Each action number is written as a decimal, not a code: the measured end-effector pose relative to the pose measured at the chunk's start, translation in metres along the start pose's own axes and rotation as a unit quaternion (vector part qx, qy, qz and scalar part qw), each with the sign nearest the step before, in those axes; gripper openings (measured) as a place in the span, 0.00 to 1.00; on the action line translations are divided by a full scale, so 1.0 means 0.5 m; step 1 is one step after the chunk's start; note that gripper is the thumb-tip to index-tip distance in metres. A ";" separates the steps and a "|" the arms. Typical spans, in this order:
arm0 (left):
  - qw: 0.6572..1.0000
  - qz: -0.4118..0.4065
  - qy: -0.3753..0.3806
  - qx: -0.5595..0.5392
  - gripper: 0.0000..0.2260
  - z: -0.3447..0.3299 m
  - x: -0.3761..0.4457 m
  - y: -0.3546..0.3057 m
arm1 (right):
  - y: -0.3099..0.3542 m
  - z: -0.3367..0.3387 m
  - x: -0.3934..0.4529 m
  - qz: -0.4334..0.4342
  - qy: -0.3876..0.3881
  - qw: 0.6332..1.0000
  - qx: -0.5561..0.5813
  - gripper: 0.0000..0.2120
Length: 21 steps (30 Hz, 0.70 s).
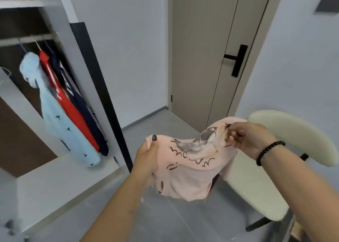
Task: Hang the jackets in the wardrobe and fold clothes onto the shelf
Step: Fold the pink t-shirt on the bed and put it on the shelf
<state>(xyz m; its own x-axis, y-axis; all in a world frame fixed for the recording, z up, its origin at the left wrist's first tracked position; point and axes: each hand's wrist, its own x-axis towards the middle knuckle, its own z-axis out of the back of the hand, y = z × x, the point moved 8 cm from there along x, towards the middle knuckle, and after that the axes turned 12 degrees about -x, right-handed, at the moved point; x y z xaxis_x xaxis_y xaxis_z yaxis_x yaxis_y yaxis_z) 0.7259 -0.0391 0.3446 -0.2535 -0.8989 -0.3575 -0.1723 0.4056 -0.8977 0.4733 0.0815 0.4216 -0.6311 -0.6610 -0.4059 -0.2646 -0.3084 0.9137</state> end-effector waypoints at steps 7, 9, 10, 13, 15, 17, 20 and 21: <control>0.986 0.007 0.057 -0.158 0.11 -0.052 -0.041 -0.098 | 0.022 -0.096 -0.060 0.265 0.001 0.902 -0.342 0.22; 0.985 0.001 0.057 -0.163 0.10 -0.068 -0.053 -0.113 | 0.057 -0.147 -0.119 0.432 0.065 0.831 -0.343 0.15; 0.986 -0.003 0.052 -0.158 0.10 -0.073 -0.059 -0.120 | 0.068 -0.166 -0.148 0.494 0.109 0.790 -0.347 0.14; 0.990 -0.034 0.039 -0.134 0.10 -0.080 -0.075 -0.144 | 0.092 -0.190 -0.214 0.620 0.183 0.671 -0.364 0.12; 0.991 -0.049 0.032 -0.121 0.11 -0.084 -0.084 -0.159 | 0.099 -0.202 -0.240 0.675 0.198 0.574 -0.419 0.13; 0.992 -0.060 0.017 -0.108 0.10 -0.085 -0.095 -0.173 | 0.092 -0.226 -0.242 0.688 0.213 0.478 -0.503 0.09; 0.994 -0.095 -0.020 -0.044 0.10 -0.069 -0.109 -0.194 | 0.102 -0.261 -0.220 0.649 0.237 0.492 -0.530 0.13; 0.993 -0.107 -0.032 -0.025 0.10 -0.060 -0.117 -0.200 | 0.106 -0.271 -0.213 0.637 0.245 0.511 -0.522 0.14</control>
<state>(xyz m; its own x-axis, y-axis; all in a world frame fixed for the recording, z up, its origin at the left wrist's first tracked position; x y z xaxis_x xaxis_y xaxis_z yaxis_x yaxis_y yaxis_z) 0.7292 -0.0221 0.4628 -0.1445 -0.9736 -0.1770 -0.2626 0.2101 -0.9418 0.6253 0.0427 0.5105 0.5208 -0.7934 0.3150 0.8285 0.5587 0.0374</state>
